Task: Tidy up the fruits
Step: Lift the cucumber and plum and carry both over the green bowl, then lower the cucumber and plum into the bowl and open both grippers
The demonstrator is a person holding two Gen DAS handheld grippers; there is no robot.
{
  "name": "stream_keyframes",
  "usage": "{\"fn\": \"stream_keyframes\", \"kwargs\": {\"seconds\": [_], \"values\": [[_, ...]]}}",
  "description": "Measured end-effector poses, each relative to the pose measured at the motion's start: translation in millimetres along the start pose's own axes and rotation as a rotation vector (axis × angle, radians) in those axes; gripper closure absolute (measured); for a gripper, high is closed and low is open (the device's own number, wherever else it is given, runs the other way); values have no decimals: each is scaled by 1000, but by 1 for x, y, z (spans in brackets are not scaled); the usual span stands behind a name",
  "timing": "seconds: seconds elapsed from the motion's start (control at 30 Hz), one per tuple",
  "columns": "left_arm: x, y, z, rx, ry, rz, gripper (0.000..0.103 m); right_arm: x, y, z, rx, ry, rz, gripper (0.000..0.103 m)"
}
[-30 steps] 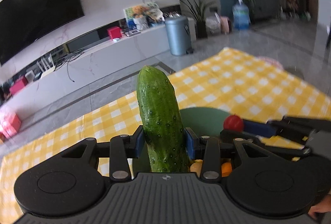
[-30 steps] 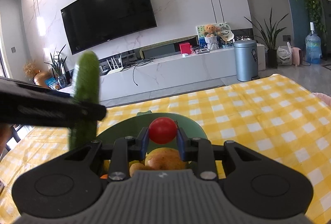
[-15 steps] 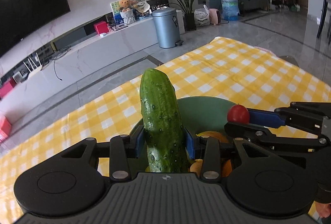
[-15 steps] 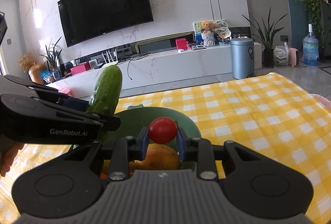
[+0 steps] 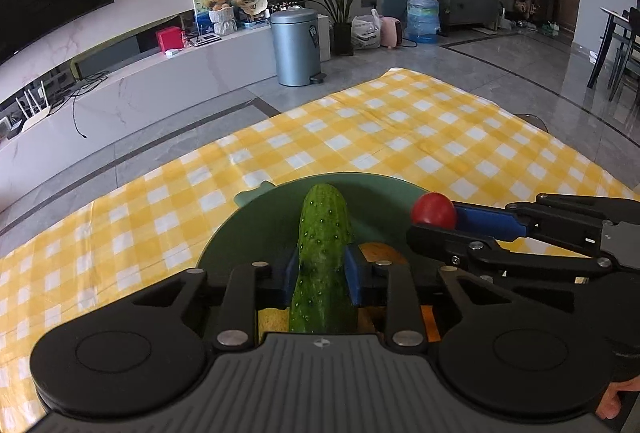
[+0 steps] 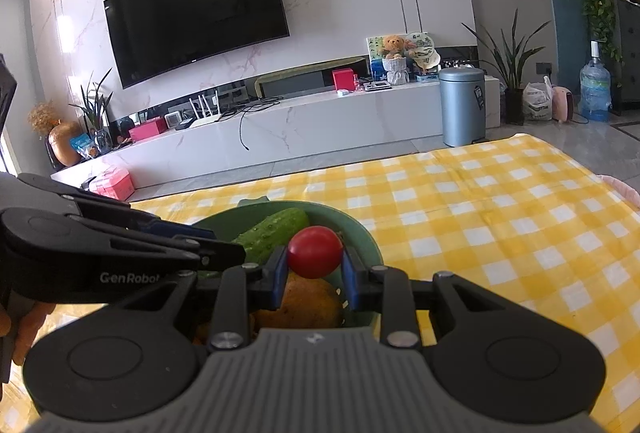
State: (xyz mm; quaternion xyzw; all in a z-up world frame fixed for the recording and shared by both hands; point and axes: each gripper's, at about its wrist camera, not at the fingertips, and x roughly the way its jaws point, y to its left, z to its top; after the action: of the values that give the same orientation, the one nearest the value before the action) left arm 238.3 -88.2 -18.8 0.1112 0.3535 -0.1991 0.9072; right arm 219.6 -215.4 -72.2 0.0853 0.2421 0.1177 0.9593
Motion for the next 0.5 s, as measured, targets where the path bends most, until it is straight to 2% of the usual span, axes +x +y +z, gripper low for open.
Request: {"fn": "stream_keyframes", "kwargs": {"seconds": [0.2, 0.33, 0.43, 0.5], "values": [[-9, 7, -4, -64, 18, -24, 70, 0, -1, 0, 5, 1, 2, 78], [-25, 10, -9, -94, 26, -31, 56, -1, 0, 0, 0, -1, 6, 78], [-31, 10, -14, -85, 64, -42, 45, -3, 0, 2, 3, 7, 17, 78], [-32, 10, -18, -74, 93, -40, 45, -2, 0, 2, 1, 37, 26, 78]]}}
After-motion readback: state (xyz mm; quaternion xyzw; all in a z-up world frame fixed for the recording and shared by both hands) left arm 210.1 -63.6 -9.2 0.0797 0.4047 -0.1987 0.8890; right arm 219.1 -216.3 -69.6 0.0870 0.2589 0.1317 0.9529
